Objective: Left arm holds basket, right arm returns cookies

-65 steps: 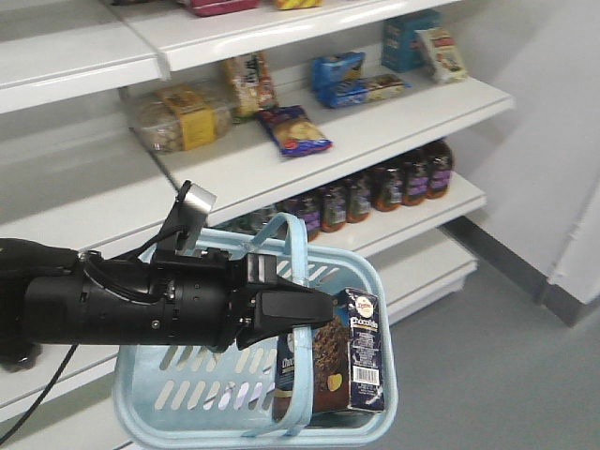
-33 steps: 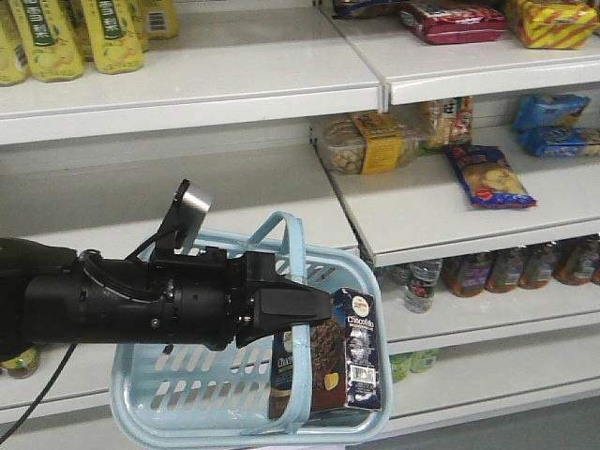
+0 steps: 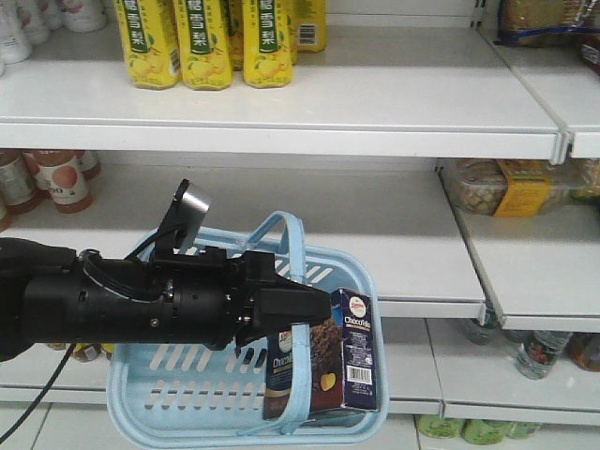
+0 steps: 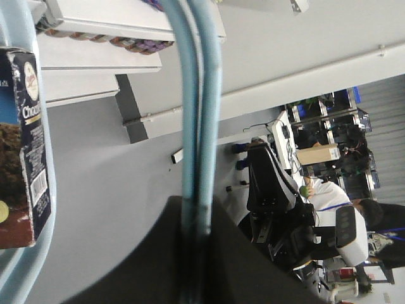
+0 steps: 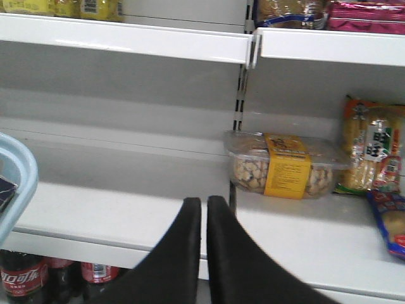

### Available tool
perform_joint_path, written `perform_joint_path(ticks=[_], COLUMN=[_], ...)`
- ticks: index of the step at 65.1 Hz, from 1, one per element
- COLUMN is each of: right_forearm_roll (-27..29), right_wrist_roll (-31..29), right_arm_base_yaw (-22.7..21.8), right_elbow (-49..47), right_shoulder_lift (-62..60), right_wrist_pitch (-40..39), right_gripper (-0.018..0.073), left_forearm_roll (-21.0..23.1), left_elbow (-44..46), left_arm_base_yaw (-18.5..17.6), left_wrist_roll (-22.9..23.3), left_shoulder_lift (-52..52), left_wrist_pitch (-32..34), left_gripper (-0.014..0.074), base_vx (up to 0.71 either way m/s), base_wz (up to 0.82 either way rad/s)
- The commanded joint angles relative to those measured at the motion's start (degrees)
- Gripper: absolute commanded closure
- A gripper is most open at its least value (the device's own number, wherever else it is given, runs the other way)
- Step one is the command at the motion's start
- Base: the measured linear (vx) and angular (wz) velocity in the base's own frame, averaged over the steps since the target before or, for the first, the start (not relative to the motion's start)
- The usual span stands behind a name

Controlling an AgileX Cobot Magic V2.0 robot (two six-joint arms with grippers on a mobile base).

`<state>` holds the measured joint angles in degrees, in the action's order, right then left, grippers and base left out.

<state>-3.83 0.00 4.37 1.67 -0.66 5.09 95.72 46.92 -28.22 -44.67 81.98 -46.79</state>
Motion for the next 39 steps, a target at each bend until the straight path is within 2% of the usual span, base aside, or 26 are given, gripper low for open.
perform_joint_path(ticks=[1,17,39], right_forearm_roll=[-0.46,-0.46,-0.46], right_wrist_roll=[0.00,0.00,0.00], right_arm_base_yaw=[-0.33,-0.33,-0.33], right_elbow=[0.97,0.97,0.97], right_shoulder_lift=[-0.71,-0.71,-0.71], right_wrist_pitch=[-4.27,-4.27,-4.27], right_gripper=[0.0570,0.0570,0.0570], left_forearm_roll=[6.23,6.23,6.23], left_elbow=[1.88,1.88,1.88], left_arm_base_yaw=[-0.27,-0.27,-0.27], left_wrist_roll=[-0.73,-0.73,-0.73], left_shoulder_lift=[-2.38,-2.38,-2.38], left_wrist_pitch=[-3.29,-3.29,-3.29], left_gripper=[0.0599,0.0599,0.0599], base_vx=[0.13,0.12,0.10], base_wz=[0.36,0.21,-0.01])
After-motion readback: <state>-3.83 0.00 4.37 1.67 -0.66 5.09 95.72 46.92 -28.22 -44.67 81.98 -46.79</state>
